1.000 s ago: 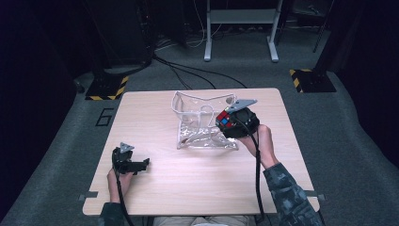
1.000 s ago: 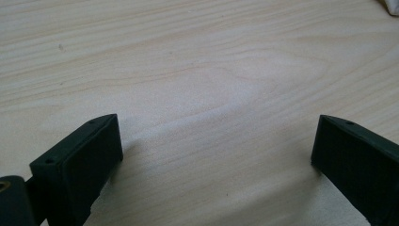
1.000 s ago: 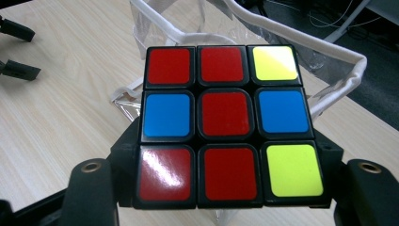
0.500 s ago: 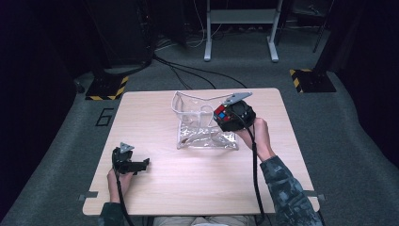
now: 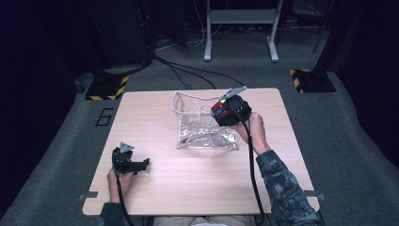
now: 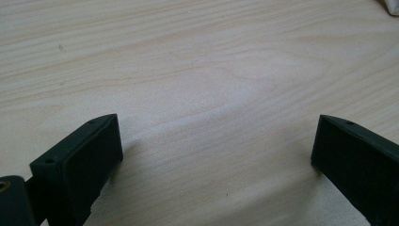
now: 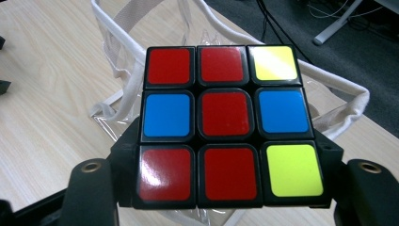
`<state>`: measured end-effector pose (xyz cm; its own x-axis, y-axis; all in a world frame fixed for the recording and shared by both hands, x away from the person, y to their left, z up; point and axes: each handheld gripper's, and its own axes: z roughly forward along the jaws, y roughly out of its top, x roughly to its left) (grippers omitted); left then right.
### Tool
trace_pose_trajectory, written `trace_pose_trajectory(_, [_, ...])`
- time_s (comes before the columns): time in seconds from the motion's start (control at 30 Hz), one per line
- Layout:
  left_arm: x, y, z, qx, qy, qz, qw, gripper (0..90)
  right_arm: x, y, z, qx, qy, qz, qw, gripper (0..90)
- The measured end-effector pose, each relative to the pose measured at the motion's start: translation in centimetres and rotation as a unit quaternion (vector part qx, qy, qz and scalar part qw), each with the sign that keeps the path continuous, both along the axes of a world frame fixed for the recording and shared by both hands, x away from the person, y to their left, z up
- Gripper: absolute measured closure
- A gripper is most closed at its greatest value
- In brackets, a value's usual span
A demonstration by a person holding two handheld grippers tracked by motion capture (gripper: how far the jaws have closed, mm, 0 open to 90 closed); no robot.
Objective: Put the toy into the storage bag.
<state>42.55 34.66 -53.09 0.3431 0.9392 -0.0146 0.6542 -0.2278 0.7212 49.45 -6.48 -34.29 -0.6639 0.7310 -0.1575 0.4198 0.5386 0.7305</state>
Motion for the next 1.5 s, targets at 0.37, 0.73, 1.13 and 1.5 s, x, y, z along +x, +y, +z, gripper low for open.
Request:
trace_pose_trajectory(0.37, [0.0,0.0,0.0,0.0,0.0,-0.001,1.0,2.2,1.3,0.7,-0.5,0.0,0.011,-0.003,0.9999,33.2])
trace_pose_trajectory(0.73, [0.0,0.0,0.0,0.001,0.0,0.0,1.0,2.2,2.6,0.5,-1.5,-0.001,0.029,-0.016,0.9994,33.2])
trace_pose_trajectory(1.13, [0.0,0.0,0.0,0.0,0.0,0.0,1.0,2.2,3.3,-0.6,-2.0,-0.001,0.04,-0.04,0.9984,33.2])
trace_pose_trajectory(1.5, [0.0,0.0,0.0,0.0,0.0,0.0,1.0,2.2,4.2,-0.8,-3.0,-0.003,0.05,-0.054,0.9973,33.2])
